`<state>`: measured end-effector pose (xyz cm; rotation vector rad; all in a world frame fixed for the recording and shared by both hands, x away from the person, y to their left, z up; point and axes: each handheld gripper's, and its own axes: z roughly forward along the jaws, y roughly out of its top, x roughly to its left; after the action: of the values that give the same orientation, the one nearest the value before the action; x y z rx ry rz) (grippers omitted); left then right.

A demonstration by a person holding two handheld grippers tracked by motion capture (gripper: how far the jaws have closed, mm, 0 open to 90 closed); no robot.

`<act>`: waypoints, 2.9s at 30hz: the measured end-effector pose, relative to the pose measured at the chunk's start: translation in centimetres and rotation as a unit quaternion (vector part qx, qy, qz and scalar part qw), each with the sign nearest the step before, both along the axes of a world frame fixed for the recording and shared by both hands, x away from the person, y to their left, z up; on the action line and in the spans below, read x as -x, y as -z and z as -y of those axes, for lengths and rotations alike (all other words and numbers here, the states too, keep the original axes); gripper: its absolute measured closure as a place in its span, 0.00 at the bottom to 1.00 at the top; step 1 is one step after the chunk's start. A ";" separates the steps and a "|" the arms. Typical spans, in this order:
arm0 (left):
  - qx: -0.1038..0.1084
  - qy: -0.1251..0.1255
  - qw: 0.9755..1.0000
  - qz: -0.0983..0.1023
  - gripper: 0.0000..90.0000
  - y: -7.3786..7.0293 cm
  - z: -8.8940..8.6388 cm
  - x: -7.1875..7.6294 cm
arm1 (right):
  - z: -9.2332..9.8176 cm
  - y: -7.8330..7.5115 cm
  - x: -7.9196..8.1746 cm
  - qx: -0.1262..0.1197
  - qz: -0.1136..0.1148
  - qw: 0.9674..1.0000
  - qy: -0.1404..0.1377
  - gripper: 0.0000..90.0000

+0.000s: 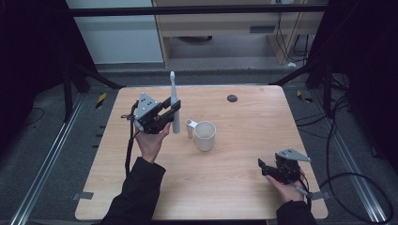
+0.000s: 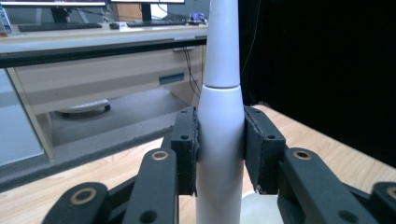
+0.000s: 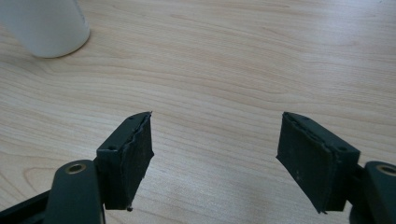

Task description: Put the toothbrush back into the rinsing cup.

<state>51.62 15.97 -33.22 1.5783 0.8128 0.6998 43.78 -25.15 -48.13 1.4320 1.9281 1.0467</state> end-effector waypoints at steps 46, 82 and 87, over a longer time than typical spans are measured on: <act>0.033 0.052 0.998 0.000 0.74 3.2 6.1 -2.8 | 0.2 0.2 -0.1 -0.001 -0.002 1.000 -0.002 0.30; 0.009 0.059 0.997 -0.046 0.74 9.1 6.1 -2.5 | 0.0 0.3 -0.2 0.004 -0.002 1.000 -0.003 0.30; 0.006 0.061 0.997 -0.049 0.74 9.5 6.0 -2.3 | 0.0 0.3 -0.2 0.005 -0.002 1.000 -0.002 0.30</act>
<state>53.94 10.00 -42.72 1.6472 0.7834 0.5319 43.93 -25.14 -48.47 1.4264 1.9371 1.0362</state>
